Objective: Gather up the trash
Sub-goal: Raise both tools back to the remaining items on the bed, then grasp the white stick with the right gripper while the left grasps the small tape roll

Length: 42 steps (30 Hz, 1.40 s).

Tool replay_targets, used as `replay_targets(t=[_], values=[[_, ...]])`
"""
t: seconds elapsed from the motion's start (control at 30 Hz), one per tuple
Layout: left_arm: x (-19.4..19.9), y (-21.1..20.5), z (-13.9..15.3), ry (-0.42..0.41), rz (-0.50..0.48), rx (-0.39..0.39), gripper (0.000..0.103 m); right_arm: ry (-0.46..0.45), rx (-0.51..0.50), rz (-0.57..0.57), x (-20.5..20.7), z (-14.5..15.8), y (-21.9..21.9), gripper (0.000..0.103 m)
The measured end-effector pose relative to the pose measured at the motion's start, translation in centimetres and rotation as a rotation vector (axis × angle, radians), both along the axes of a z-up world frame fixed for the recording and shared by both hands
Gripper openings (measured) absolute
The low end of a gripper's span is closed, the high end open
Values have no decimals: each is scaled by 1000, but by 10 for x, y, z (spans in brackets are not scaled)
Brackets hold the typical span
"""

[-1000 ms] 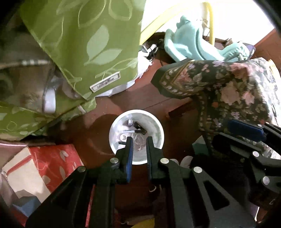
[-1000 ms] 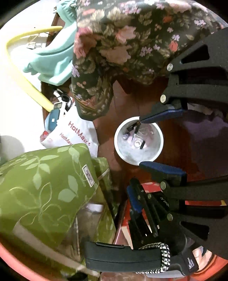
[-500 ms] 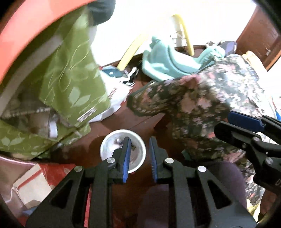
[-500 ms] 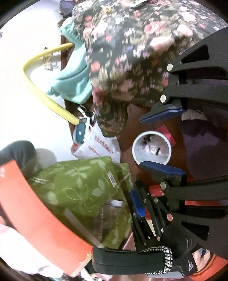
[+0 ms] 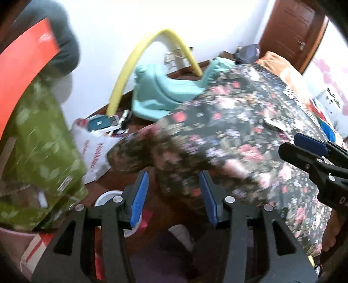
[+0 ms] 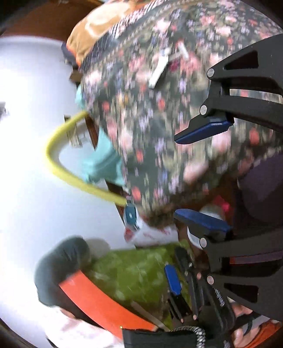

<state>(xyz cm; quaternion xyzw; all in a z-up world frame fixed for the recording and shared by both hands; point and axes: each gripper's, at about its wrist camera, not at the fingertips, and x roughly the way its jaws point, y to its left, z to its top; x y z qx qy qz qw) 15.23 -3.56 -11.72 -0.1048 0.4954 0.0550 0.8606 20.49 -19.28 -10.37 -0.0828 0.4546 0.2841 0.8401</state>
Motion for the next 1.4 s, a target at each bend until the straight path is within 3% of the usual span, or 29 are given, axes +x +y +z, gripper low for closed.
replay_targets(t=[0.27,0.57,0.73,0.97,1.07,1.23,1.3,1.33,1.37,1.4], values=[[53,-57,-1,3,-103,-12,48,-38,-64,-159,39,-7,-88,58],[122,-112,-15,20,-227,3,49,70,5,-354,84,-38,-168,58],[166,-131,-23,6,-262,0,56,139,73,-437,104,-57,-192,58],[225,-148,-38,-5,-298,-4,56,178,131,-499,123,-76,-193,58],[244,-150,-48,-1,-293,0,56,187,157,-522,126,-82,-192,48],[268,-151,-65,3,-285,-8,56,200,172,-536,127,-87,-191,22],[271,-152,-69,-2,-284,1,56,196,171,-534,128,-87,-191,19],[272,-153,-70,-4,-288,5,53,194,172,-532,128,-87,-192,19],[271,-155,-71,-5,-298,16,38,190,172,-534,127,-86,-192,18],[271,-156,-72,-2,-309,25,34,184,167,-534,126,-85,-193,18]])
